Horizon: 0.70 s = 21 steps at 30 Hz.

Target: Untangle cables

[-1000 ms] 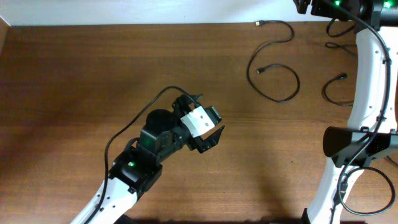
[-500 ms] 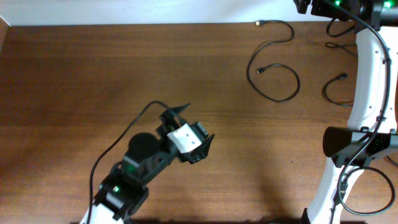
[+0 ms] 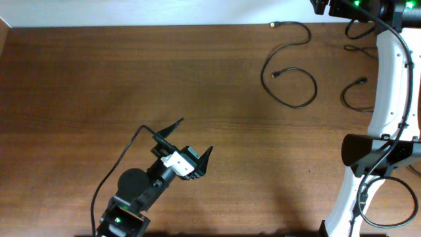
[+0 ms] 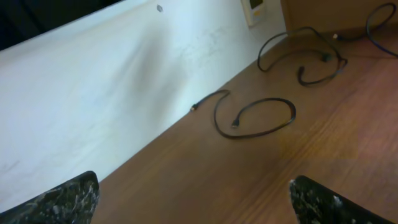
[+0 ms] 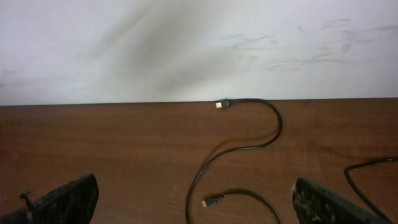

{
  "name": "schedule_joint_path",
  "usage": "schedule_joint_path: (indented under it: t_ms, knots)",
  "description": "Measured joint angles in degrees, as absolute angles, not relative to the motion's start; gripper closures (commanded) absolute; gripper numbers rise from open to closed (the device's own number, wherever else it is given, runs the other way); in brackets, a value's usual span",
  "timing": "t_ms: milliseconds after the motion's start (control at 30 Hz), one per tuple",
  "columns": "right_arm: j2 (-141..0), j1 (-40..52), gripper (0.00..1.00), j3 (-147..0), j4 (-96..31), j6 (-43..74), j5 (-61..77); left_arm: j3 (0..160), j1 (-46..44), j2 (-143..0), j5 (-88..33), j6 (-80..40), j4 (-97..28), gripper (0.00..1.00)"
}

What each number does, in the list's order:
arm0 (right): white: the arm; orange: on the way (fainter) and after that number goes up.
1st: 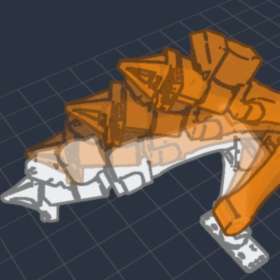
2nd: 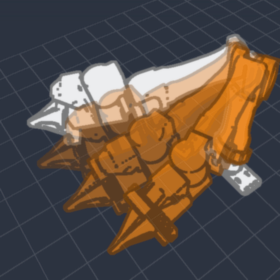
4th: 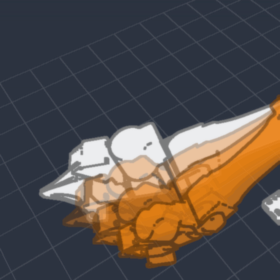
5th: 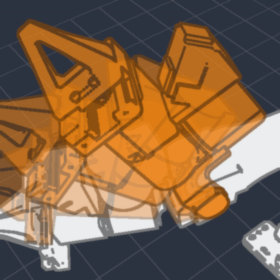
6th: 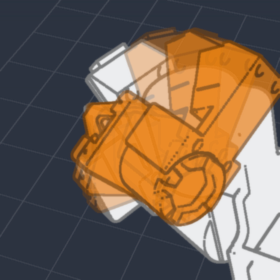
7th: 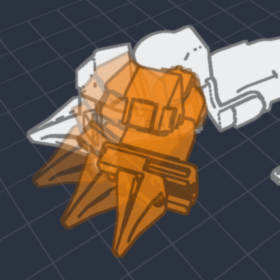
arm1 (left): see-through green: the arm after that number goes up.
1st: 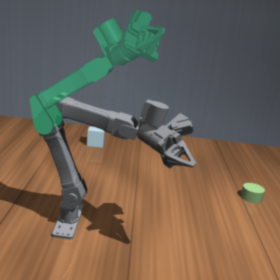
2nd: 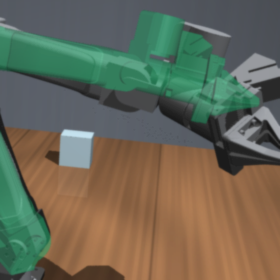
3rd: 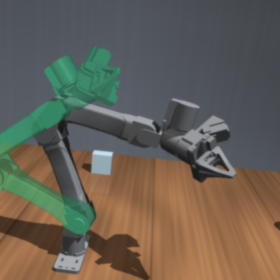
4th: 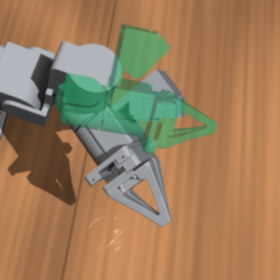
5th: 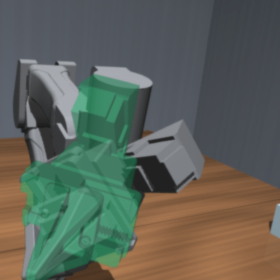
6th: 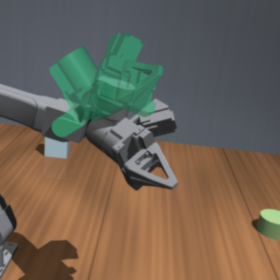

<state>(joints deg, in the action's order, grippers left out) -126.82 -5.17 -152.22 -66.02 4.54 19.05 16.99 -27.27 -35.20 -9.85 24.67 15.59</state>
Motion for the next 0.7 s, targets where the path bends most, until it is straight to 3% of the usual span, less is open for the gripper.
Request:
schedule_joint_path:
  t_ms: [700]
  knots:
    - [-126.8, -5.2, 0.01, -152.2, -66.0, 4.6, 19.0, 15.8, -23.2, -30.2, -10.5, 24.7, 16.4, 0.01]
